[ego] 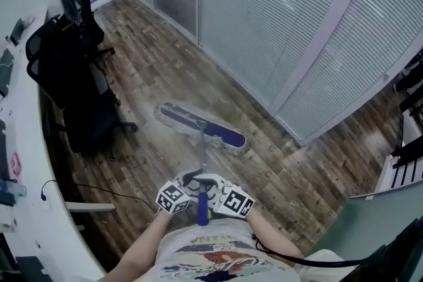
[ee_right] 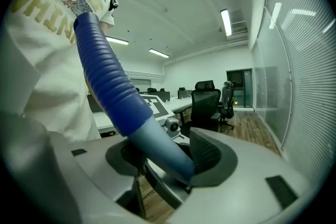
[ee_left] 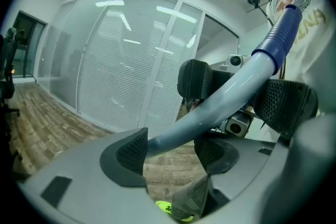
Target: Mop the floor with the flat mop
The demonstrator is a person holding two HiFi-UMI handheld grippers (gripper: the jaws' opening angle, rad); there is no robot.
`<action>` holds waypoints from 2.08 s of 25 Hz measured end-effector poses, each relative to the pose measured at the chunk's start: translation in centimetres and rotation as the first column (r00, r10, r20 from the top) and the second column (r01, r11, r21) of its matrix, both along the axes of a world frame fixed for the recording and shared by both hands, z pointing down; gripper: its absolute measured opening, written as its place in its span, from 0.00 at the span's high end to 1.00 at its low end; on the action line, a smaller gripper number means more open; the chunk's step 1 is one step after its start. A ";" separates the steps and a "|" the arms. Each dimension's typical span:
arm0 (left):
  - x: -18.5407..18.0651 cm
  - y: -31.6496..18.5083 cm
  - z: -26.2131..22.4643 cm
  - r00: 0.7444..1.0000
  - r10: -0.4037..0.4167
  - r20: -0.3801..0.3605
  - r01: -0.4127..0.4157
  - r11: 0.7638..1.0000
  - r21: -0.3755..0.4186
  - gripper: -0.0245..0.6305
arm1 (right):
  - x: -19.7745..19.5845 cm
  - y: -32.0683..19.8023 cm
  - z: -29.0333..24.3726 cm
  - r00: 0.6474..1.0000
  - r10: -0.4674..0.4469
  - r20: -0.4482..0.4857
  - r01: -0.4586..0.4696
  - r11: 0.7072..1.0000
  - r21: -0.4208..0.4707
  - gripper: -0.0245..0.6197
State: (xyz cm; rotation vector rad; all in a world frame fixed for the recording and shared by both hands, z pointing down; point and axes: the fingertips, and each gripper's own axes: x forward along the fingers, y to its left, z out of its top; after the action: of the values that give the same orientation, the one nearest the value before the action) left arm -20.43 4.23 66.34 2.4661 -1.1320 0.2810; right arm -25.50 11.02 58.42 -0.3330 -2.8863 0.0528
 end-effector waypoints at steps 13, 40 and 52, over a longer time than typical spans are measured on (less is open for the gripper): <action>4.5 9.0 -1.3 0.986 0.059 0.156 -0.064 0.998 0.025 0.58 | 4.7 8.8 -1.4 0.999 -0.051 -0.003 0.051 0.999 -0.010 0.62; 14.7 15.8 1.7 0.890 0.083 0.449 -0.171 0.972 0.159 0.71 | 15.0 15.7 1.2 0.998 -0.058 0.032 0.058 0.998 -0.006 0.62; 10.8 11.1 3.4 0.914 0.086 0.396 -0.149 0.980 0.133 0.72 | 11.5 11.6 3.6 0.988 -0.153 -0.035 0.154 0.988 0.028 0.62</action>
State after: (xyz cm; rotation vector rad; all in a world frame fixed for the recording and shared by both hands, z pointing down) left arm -9.58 15.33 69.71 2.7031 -1.1976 0.7751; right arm -14.05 22.62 62.03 -0.5423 -2.8159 -0.0121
